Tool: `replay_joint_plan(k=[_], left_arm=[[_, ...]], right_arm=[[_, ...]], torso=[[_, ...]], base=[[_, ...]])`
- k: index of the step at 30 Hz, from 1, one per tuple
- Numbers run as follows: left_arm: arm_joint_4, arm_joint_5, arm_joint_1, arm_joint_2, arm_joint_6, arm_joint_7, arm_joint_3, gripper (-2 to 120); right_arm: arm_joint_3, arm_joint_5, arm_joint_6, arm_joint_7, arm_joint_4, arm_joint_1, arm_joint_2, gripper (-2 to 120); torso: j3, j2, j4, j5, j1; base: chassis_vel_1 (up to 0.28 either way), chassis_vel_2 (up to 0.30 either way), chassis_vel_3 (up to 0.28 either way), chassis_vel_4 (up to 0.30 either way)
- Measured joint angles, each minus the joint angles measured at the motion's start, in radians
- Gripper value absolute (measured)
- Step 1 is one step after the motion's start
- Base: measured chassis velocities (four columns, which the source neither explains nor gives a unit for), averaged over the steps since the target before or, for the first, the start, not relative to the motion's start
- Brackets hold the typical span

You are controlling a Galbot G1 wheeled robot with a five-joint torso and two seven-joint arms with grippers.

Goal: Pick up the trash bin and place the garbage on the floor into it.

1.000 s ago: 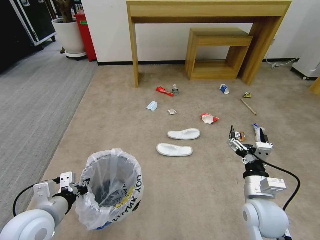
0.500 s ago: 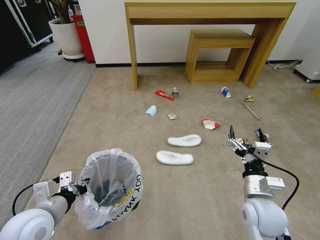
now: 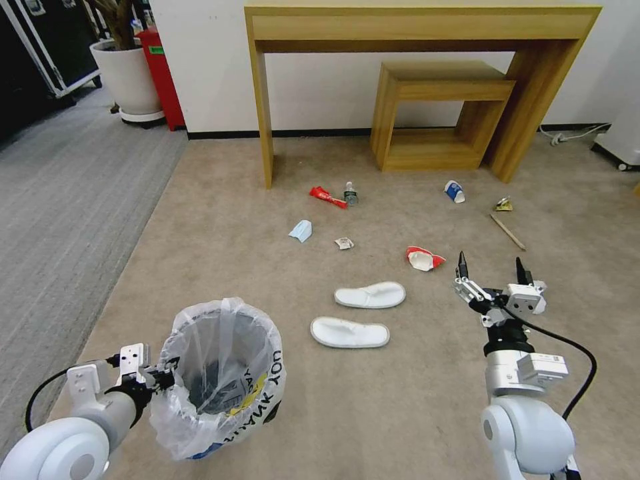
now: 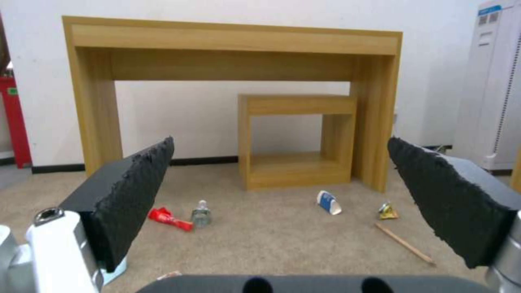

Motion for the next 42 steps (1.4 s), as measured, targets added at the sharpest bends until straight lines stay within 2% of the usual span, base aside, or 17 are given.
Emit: replay_joint_plan(k=[24, 27, 30, 34, 36, 38, 40, 42], left_arm=[[0.020, 0.005, -0.009, 0.000, 0.000, 0.002, 0.006, 0], [0.024, 0.006, -0.011, -0.001, 0.000, 0.003, 0.008, 0], [0.032, 0.018, -0.011, -0.001, 0.000, 0.011, 0.010, 0], [0.035, 0.022, -0.011, -0.003, 0.000, 0.014, 0.011, 0], [0.041, 0.028, -0.013, -0.005, 0.000, 0.016, 0.015, 0], [0.046, 0.031, -0.016, -0.007, 0.000, 0.017, 0.020, 0], [0.048, 0.033, -0.018, -0.008, 0.000, 0.017, 0.022, 0], [0.051, 0.034, -0.023, -0.009, 0.000, 0.017, 0.025, 0]], right_arm=[[-0.014, 0.008, -0.007, 0.008, -0.021, 0.014, -0.013, 100], [-0.021, 0.040, -0.040, 0.018, -0.022, 0.016, -0.029, 100], [-0.029, 0.130, -0.134, 0.051, -0.011, 0.018, -0.064, 100], [-0.032, 0.208, -0.201, 0.080, -0.003, 0.018, -0.086, 100], [-0.040, 0.324, -0.289, 0.148, 0.005, 0.015, -0.111, 100], [-0.044, 0.376, -0.347, 0.185, 0.003, 0.010, -0.130, 100], [-0.045, 0.383, -0.363, 0.187, -0.002, 0.007, -0.147, 100], [-0.046, 0.385, -0.371, 0.151, -0.020, 0.006, -0.210, 100]], torso=[[0.000, 0.000, 0.0000, -0.0001, 0.000], [0.000, 0.000, -0.0001, -0.0001, 0.000], [0.000, 0.000, 0.0000, -0.0001, 0.000], [0.000, 0.000, 0.0000, -0.0001, 0.000], [0.000, 0.000, 0.0000, -0.0001, 0.000], [0.000, 0.000, -0.0001, 0.0001, 0.000], [0.000, 0.000, -0.0001, 0.0000, 0.000], [0.000, 0.000, -0.0002, 0.0002, 0.000]], base=[[-0.093, 0.101, 0.098, -0.096], [-0.027, 0.016, 0.023, -0.022], [0.000, 0.000, 0.000, 0.000], [0.000, 0.000, 0.000, 0.000], [0.000, 0.000, 0.000, 0.000], [0.000, 0.000, 0.000, 0.000], [0.000, 0.000, 0.000, 0.000], [0.000, 0.000, 0.000, 0.000]])
